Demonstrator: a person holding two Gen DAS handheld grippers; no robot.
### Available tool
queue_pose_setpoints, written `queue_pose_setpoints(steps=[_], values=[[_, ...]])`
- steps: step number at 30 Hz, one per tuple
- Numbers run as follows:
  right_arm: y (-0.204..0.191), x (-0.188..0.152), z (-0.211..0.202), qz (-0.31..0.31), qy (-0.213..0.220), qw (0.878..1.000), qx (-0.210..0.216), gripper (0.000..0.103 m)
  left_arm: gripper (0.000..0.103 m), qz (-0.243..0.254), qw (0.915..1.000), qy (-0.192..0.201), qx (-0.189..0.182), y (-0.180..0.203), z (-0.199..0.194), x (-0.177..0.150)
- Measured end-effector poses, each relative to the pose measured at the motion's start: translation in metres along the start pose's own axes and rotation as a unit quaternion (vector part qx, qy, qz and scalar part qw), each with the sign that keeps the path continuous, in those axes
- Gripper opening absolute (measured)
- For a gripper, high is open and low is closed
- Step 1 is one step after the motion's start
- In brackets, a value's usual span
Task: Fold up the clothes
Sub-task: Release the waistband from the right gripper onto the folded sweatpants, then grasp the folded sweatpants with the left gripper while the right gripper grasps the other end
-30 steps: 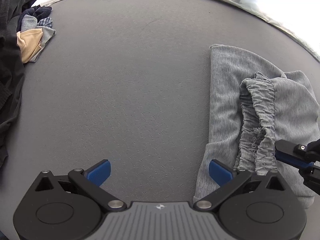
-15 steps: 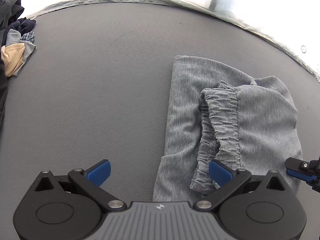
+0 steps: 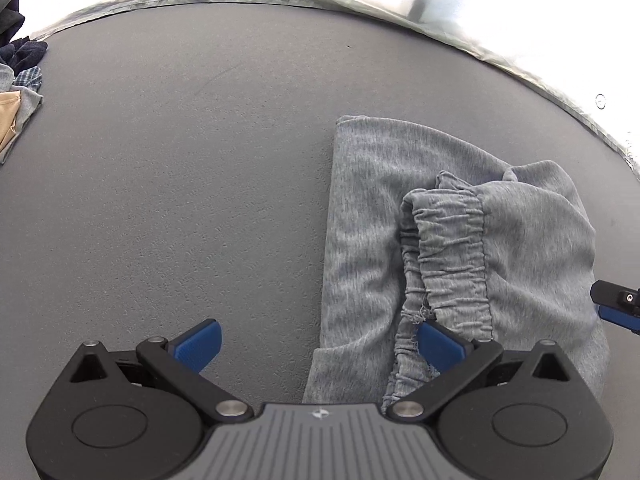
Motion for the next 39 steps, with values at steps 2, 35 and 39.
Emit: queue_pose_setpoints(steps=[2,35,39], values=[[0.009,0.000,0.001,-0.011,0.007,1.000,-0.005,0.065,0.103,-0.001,0.9999,0.001,-0.014,-0.002,0.003,0.002],[0.009,-0.012,0.010,-0.045,0.003,0.998,0.045,0.078,0.103,-0.088,0.9751,0.024,-0.202,-0.019,0.007,0.002],[0.007,-0.011,0.011,-0.045,0.002,0.998,0.046,0.080,0.103,-0.063,0.9798,0.025,-0.188,-0.016,0.004,0.001]])
Point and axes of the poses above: each gripper's, at about its wrist camera, not at the fingertips, and z roughly the way its jaws point, y to its right, x to its top, the point moved 6 cm from there along z, roughly the way its jaws point, and after that the axes turned 4 degrees about y, right-handed, at the moved point
